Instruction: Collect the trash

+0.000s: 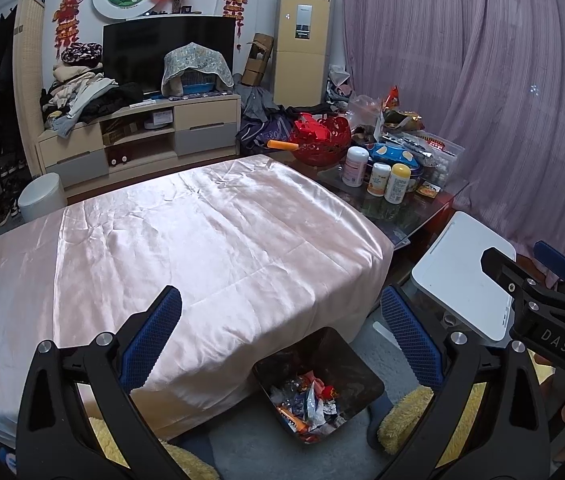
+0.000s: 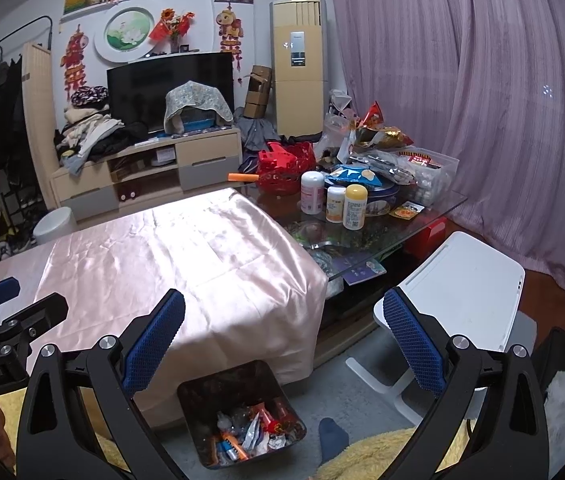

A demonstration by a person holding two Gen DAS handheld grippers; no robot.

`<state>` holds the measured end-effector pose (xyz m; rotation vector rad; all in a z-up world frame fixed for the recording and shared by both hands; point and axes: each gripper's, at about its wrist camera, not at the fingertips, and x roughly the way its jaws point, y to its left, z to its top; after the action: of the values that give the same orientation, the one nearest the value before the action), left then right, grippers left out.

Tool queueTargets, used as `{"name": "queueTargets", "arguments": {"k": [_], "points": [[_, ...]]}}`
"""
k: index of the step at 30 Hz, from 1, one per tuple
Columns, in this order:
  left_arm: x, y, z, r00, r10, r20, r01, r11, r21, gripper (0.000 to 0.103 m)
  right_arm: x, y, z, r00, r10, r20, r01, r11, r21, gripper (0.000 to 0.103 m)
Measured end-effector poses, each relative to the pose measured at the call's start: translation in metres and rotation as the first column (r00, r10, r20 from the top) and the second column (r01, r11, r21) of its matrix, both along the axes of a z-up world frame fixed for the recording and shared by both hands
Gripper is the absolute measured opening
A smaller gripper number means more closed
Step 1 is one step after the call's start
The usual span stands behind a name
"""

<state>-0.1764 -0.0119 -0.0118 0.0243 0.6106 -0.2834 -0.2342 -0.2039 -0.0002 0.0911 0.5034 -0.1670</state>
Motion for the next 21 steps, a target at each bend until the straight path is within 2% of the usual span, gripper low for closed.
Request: {"name": "queueTargets", "arguments": {"k": [21], "points": [[-0.0001,0.0009,0.0006,1.000,0.012,0.009,-0.012,1.000,0.005,0.095,0.0001,0.0012,-0.0019,1.000,0.003,0.003,-0.003,1.000,0.002,0.100]]}}
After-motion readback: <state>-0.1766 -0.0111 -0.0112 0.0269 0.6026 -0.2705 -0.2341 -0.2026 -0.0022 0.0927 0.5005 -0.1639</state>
